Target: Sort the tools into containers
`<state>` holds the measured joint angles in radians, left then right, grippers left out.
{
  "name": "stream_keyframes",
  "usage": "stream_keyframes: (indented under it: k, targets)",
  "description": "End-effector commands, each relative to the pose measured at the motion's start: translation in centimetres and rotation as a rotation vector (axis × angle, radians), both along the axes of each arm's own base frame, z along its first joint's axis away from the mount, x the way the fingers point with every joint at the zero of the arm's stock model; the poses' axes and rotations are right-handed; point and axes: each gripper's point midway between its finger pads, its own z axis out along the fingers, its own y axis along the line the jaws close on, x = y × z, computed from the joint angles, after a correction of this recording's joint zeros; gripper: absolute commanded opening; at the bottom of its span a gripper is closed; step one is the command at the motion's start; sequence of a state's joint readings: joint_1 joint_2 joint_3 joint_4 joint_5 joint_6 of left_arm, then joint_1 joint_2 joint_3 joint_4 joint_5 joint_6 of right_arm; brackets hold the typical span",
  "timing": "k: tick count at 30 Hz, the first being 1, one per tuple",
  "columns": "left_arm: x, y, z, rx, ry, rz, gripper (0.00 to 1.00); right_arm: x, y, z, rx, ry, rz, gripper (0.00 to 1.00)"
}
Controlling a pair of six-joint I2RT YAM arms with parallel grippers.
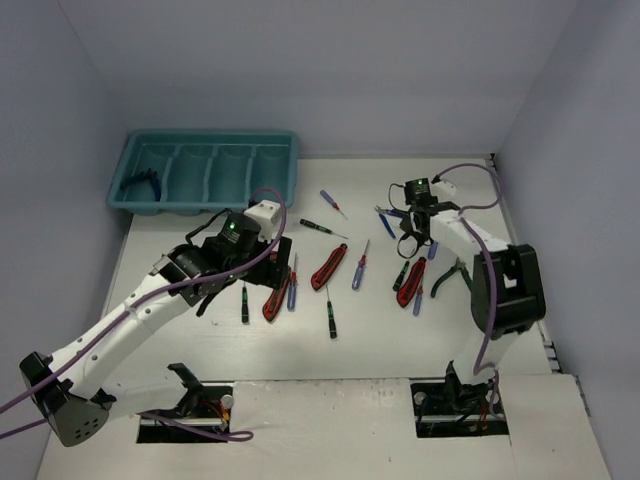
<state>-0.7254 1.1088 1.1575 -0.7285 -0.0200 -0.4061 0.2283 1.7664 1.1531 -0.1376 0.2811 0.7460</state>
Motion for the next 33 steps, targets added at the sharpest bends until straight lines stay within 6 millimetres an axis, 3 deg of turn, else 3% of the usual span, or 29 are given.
stream_keyframes:
  k: [1,9,15,22,28,33]
  targets:
    - [1.7,-1.5,5.4,-0.061,-0.125,-0.055,0.74,0.2,1.3,8.6,-0.07,-0.178,0.21,0.0]
    - [2.5,-4.5,8.8,-0.104,-0.141,-0.194,0.74,-5.3,7.3,16.7,-0.084,-0.382,0.714,0.0]
    - [3.5,-7.4,9.8,-0.179,-0.087,-0.244,0.74,-9.3,9.4,21.6,-0.1,-0.555,0.961,0.0]
    - [3.6,-11.2,11.3,-0.3,-0.002,-0.328,0.74,-11.4,11.1,23.3,-0.072,-0.63,1.11,0.0]
    - [3.3,-13.3,13.5,-0.389,0.018,-0.395,0.7,-12.0,12.0,23.6,-0.062,-0.651,1.189,0.0]
    - [3.4,-14.9,13.7,-0.447,0.048,-0.433,0.64,-12.6,12.9,24.1,-0.03,-0.67,1.247,0.0]
